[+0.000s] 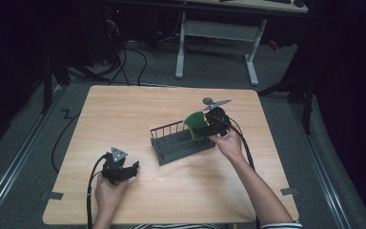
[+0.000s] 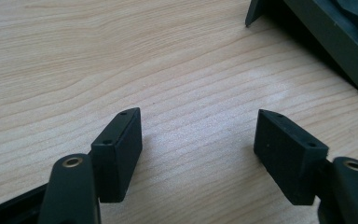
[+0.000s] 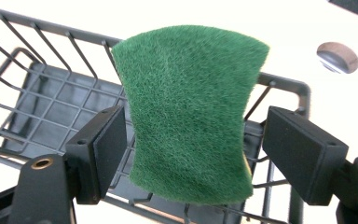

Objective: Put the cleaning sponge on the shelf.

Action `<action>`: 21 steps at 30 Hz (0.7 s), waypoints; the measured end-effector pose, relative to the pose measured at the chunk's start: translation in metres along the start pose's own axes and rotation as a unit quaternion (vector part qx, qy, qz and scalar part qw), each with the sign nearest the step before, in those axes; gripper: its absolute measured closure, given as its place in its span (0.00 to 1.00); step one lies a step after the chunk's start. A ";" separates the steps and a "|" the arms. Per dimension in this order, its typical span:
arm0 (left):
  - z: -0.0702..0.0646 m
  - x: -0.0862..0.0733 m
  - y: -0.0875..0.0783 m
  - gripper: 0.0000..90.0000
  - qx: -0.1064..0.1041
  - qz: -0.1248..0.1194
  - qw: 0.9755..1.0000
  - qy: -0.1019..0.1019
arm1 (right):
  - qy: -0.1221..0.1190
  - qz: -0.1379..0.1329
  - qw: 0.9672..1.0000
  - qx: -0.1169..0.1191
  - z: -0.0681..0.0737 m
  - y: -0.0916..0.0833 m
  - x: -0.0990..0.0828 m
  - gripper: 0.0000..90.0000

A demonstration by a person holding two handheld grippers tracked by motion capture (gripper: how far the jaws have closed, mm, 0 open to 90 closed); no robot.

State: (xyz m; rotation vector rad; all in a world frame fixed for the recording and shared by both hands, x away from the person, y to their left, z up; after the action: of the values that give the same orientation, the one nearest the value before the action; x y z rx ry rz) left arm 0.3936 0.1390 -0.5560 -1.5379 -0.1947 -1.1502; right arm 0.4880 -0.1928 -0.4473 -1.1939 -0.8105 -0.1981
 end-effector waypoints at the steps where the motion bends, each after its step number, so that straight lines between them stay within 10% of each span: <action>1: 0.000 0.000 0.000 0.36 0.000 0.000 1.000 0.000 | 0.001 -0.005 1.000 0.001 -0.001 -0.003 0.000 0.24; 21: 0.000 0.000 0.000 0.36 -0.001 0.000 1.000 0.000 | 0.026 -0.038 0.999 0.000 -0.022 -0.048 -0.022 0.32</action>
State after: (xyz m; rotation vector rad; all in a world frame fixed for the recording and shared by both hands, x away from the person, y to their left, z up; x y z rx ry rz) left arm 0.3936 0.1392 -0.5560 -1.5403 -0.1941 -1.1506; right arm 0.4561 -0.2369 -0.4285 -1.1548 -0.8111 -0.2897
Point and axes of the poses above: each handheld gripper's, and its own axes: y roughly forward along the jaws, x roughly out of its top, z roughly to its left, the point moved 3 cm from there along y, roughly forward along the jaws, and after that the axes turned 11 degrees about y, right-handed, at the moved point
